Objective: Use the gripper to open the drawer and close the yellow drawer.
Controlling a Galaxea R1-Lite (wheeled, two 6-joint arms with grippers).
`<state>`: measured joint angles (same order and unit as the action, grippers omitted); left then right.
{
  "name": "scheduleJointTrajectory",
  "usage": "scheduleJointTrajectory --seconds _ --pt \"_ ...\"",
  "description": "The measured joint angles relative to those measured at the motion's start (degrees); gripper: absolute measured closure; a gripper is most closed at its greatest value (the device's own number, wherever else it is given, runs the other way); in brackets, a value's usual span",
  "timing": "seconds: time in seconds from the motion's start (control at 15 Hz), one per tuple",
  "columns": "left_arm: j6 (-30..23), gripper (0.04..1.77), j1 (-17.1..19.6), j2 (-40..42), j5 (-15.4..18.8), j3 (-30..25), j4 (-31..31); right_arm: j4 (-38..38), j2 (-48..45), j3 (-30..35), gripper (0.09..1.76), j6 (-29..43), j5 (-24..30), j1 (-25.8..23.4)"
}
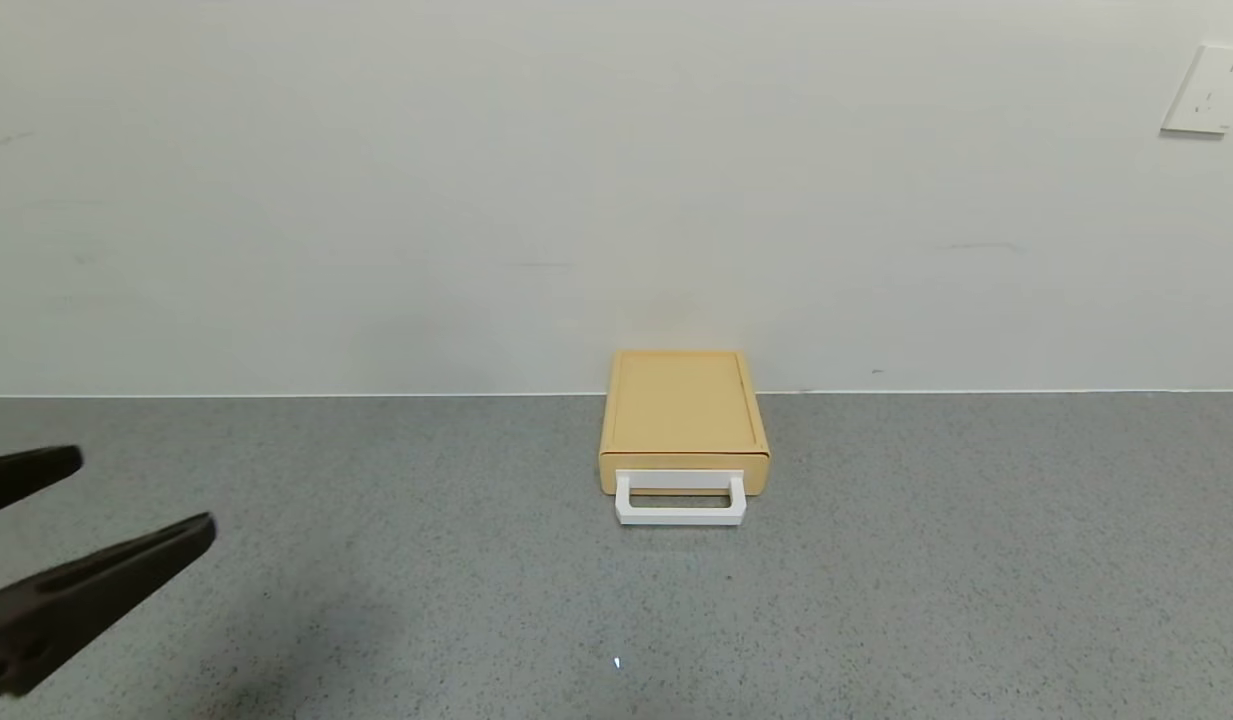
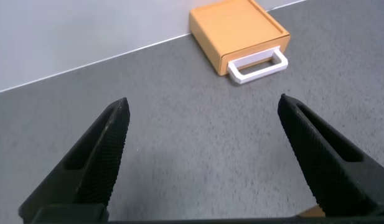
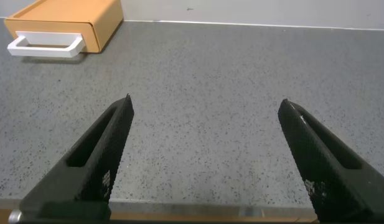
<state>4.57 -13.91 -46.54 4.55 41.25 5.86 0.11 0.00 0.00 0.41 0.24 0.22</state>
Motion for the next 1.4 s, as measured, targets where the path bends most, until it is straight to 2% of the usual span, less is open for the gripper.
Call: scheduleJointTrajectory --seconds 0.27,0.47,0.8,0.93,1.07,1.27,1.4 --pt "-0.06 0.09 1.88 16.12 -4.82 -1.46 11.58 0.0 0.0 0.0 0.14 0.02 -0.02 0.0" --pt "-0.06 0.09 7.52 24.72 -7.9 -1.78 15.52 -0.01 0.0 0.0 0.14 0.02 0.0 -0.04" --pt "-0.13 0.09 15.09 32.27 -8.95 -2.61 15.85 0.0 0.0 0.0 0.14 0.02 0.0 -0.04" --pt "-0.3 0.09 15.47 34.26 -11.3 -3.58 15.71 -0.01 0.0 0.0 0.14 0.02 0.0 -0.04" --pt "-0.09 0.09 14.62 37.14 -11.52 -5.36 15.46 0.0 0.0 0.0 0.14 0.05 -0.02 -0.06" --pt "-0.15 0.09 14.01 42.41 -8.56 -10.19 13.56 0.0 0.0 0.0 0.14 0.02 0.0 -0.06" --pt "-0.35 0.09 13.91 44.7 -7.07 -15.92 7.89 0.0 0.0 0.0 0.14 0.02 -0.02 -0.04"
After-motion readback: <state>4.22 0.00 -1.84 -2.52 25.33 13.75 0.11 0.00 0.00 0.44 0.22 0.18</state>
